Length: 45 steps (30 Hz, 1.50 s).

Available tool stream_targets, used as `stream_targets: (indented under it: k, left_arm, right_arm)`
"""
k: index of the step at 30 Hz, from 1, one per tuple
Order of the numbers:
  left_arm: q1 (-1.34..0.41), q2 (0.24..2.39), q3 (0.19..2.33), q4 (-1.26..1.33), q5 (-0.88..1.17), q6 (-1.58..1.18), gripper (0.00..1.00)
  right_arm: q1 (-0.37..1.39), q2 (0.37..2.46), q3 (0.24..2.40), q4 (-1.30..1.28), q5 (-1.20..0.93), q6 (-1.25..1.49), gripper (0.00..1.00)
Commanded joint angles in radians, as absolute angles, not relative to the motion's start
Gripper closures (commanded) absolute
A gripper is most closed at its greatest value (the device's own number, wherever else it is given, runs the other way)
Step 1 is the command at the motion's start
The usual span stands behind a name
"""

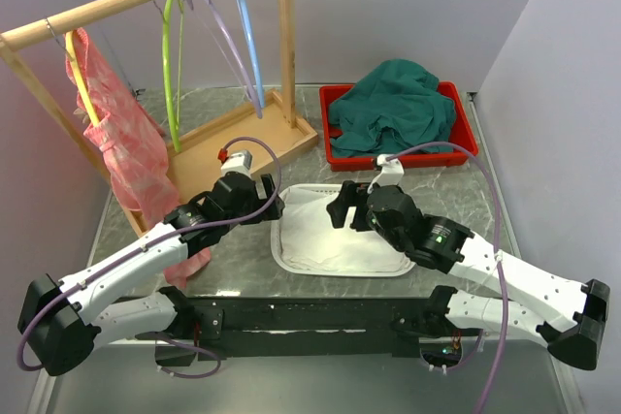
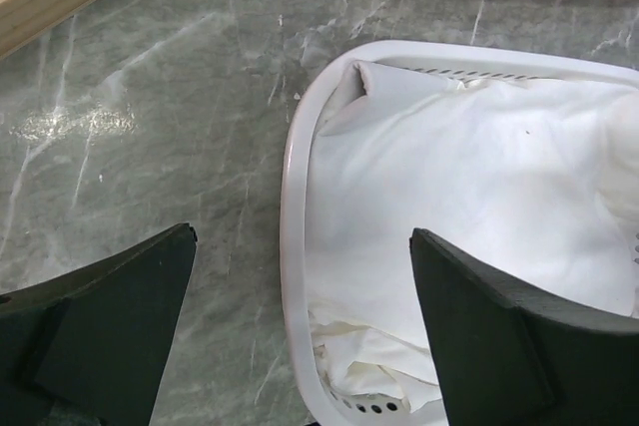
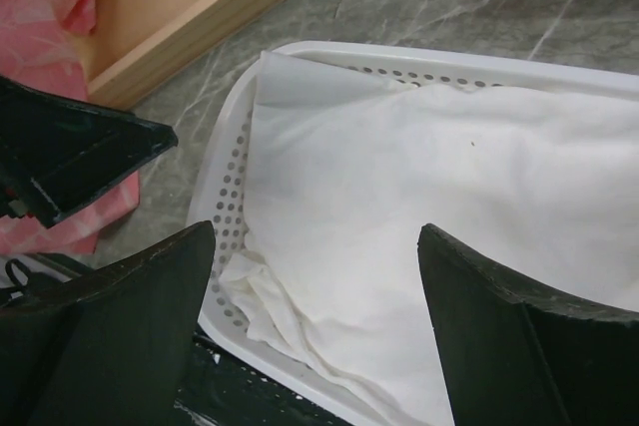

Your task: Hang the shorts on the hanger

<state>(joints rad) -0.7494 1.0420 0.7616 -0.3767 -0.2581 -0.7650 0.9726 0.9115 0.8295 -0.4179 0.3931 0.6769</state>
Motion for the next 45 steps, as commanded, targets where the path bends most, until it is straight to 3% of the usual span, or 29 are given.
stream_targets:
  k: [1, 17, 30, 38, 45]
  left_arm:
    - [-0.747, 1.013, 0.759, -0.321, -0.232, -0.747, 0.05]
    - [-0.747, 1.025, 0.715, -0.334, -0.216, -0.758, 0.01]
    - [-0.856, 1.283, 0.680, -0.072, -0.097, -0.818, 0.02]
    - [-1.005, 1.561, 0.894, 0.061, -0.126, -0.897, 0.02]
    - [-1.087, 1.912, 1.254, 0.083, -0.084, -0.923, 0.05]
  right_arm:
    - [0.956, 0.900, 0.822, -0.422, 0.430, 0.657, 0.10]
    - [0.907, 0.937, 0.816, -0.400, 0.380, 0.641, 0.09]
    - [0.822, 0.928, 0.862, -0.410, 0.353, 0.600, 0.09]
    - [0.704, 0.853, 0.983, -0.495, 0.399, 0.557, 0.08]
    - [0.641, 0.744, 1.071, -0.567, 0.465, 0.532, 0.06]
